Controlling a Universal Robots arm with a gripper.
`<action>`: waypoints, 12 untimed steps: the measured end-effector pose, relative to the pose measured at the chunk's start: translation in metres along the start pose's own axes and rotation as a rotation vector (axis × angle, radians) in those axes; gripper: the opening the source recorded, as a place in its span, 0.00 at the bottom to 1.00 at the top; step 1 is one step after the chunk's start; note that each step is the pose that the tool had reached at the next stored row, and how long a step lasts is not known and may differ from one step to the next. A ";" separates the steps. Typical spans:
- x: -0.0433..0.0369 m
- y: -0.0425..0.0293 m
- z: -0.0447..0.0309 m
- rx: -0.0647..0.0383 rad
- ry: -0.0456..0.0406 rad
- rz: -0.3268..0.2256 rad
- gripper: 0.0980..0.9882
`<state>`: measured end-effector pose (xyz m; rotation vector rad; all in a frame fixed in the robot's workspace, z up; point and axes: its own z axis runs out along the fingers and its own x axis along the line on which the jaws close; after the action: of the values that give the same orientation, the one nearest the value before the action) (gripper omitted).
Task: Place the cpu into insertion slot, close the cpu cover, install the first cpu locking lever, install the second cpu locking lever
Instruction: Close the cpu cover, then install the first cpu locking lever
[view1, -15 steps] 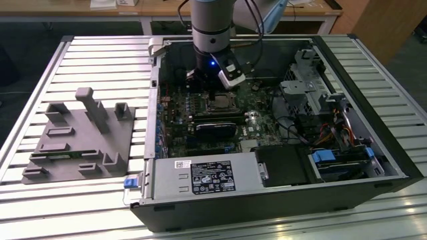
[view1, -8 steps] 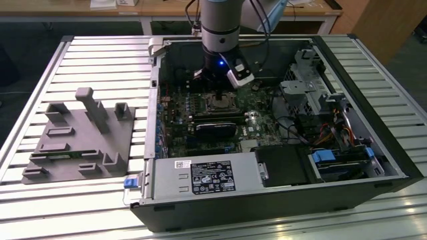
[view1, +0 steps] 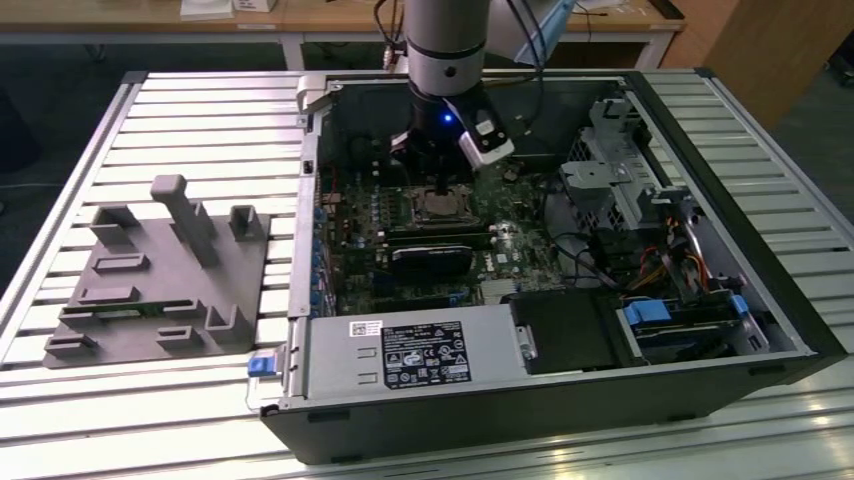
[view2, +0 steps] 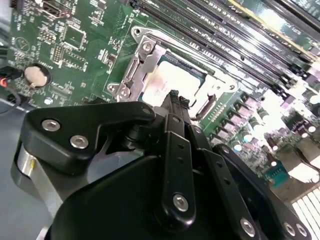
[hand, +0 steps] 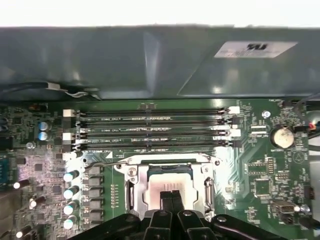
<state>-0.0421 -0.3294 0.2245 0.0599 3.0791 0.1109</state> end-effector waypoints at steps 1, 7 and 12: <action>-0.0002 0.0002 -0.0031 0.000 0.0001 0.000 0.01; -0.0011 0.0013 -0.0184 0.000 -0.0001 0.000 0.01; -0.0011 0.0014 -0.0196 0.000 -0.0003 0.000 0.01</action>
<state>-0.0421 -0.3294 0.2442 0.0598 3.0789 0.1108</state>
